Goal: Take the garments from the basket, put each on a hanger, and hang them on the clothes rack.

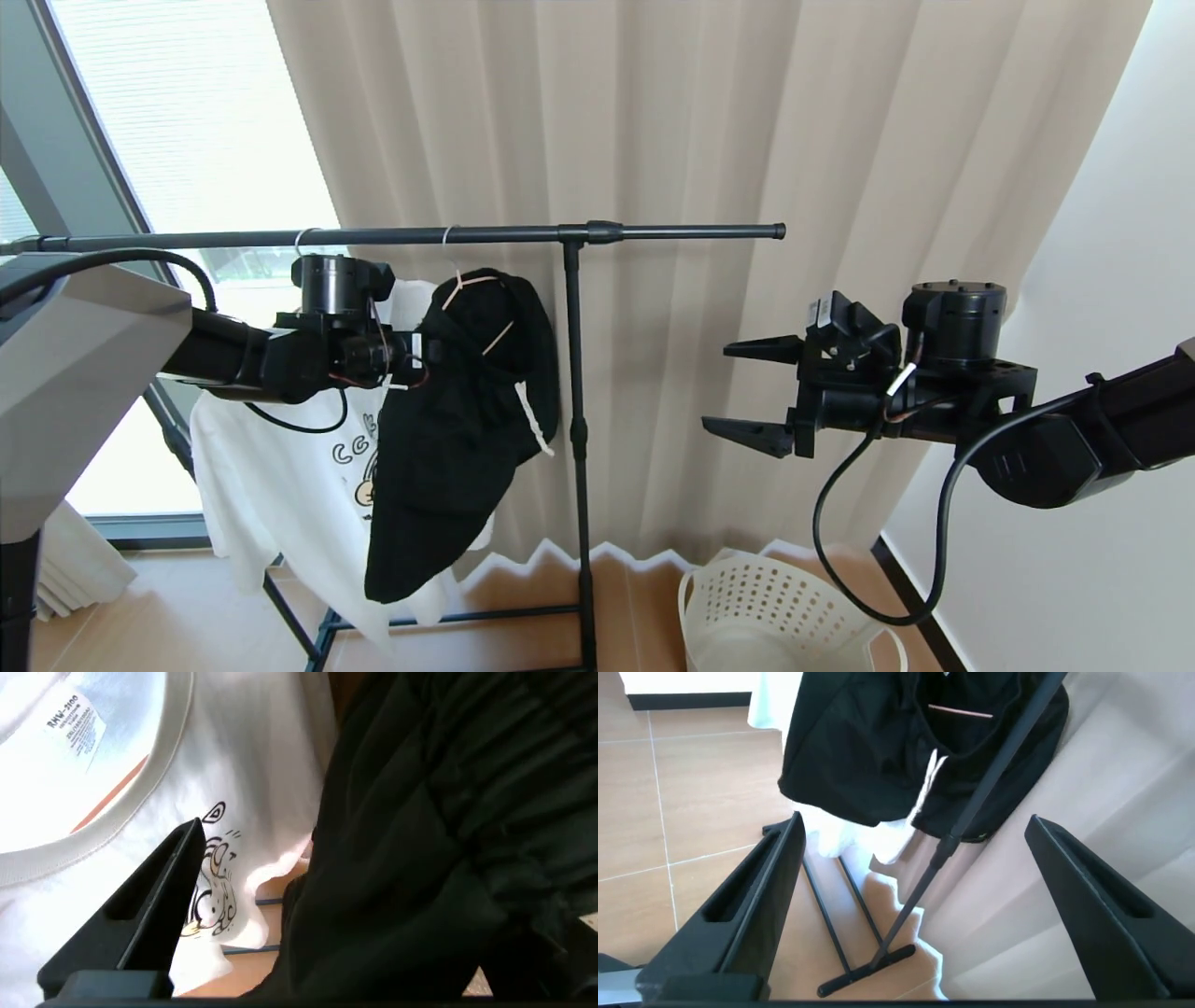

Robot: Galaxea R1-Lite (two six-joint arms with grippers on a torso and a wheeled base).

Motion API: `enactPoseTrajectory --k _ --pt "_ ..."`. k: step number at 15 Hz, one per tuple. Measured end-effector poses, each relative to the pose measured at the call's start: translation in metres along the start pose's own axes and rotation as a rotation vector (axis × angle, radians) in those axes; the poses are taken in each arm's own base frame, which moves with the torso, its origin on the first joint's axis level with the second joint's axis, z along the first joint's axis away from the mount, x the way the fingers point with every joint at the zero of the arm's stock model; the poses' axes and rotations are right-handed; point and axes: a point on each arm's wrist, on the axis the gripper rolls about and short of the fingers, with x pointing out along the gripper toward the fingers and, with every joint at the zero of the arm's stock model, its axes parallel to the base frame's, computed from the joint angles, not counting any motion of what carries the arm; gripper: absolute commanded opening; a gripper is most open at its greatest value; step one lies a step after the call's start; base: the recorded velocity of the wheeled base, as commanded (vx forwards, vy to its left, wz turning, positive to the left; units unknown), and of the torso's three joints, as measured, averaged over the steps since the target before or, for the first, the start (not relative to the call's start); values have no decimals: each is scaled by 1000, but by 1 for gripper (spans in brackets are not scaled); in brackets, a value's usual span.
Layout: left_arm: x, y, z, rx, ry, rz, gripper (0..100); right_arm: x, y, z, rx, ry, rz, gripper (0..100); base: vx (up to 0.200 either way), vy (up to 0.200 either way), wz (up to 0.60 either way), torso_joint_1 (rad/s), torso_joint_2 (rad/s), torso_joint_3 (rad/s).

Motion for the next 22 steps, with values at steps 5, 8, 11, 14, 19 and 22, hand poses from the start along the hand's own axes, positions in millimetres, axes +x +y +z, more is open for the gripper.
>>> enactPoseTrajectory --k 5,8,11,14,19,22 --pt "-60 5 -4 12 25 -12 100 -1 2 1 -1 -1 1 100 0 0 0 0 0 0" --pt "-99 6 -10 52 33 -22 100 -4 3 5 -8 -7 -2 100 0 0 0 0 0 0" --pt "-134 6 -17 81 27 -32 100 -9 5 12 -19 -17 -8 100 0 0 0 0 0 0" --pt "-166 5 -19 87 -6 -46 100 -14 7 21 -31 -17 -53 100 0 0 0 0 0 0" --pt "-219 7 -40 91 -36 -63 100 -29 23 42 -65 -30 -116 100 0 0 0 0 0 0" --pt "-257 8 -65 97 -56 -94 100 -54 32 57 -111 -69 -186 100 0 0 0 0 0 0"
